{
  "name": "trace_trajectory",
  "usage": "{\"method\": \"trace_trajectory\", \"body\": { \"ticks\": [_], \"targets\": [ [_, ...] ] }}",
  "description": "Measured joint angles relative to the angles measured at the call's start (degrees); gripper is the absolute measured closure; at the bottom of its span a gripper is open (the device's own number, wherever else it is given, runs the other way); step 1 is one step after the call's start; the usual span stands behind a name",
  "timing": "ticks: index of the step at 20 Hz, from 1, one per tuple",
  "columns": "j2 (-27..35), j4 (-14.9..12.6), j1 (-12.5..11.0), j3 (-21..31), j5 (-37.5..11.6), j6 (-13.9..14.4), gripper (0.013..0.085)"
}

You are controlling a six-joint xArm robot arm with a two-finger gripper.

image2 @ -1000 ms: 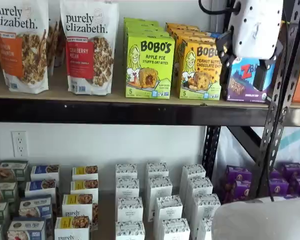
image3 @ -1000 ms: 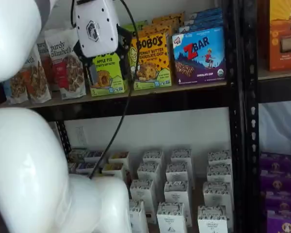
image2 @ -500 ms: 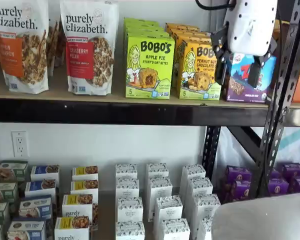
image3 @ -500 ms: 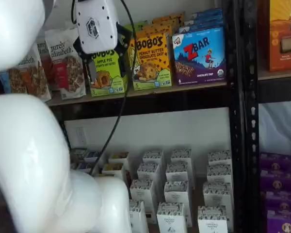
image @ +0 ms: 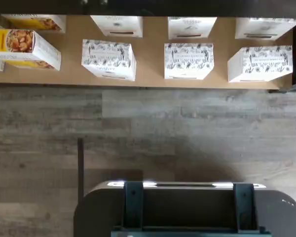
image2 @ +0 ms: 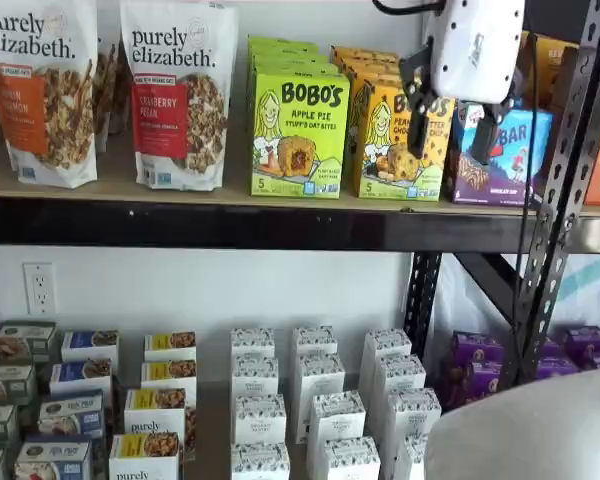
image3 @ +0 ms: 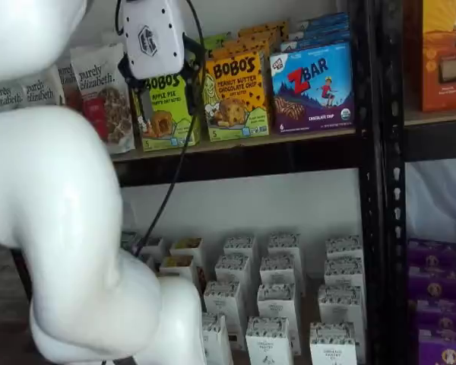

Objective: Pick the green box on the top shelf, the fourth from the left

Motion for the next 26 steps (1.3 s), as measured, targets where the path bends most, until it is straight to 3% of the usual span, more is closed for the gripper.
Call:
{"method": "trace_trajectory", "body": {
  "ticks": [2,6,12,20,26],
  "targets": [
    [1.83,-0.55,1.02,-0.90,0.17,0.79,0.0130],
    [2.37,-1.02,2.33,0.18,-4.52,1.93,0.0130],
    [4.11,-4.37,5.88,0.40,-9.25,4.74,0.0130],
    [6.75,-3.36,7.20,-0.77,-15.61,6.31,0.0130],
    [9.70,-2.38,7.53,-3.71,-17.35,6.68,0.0130]
  ]
}}
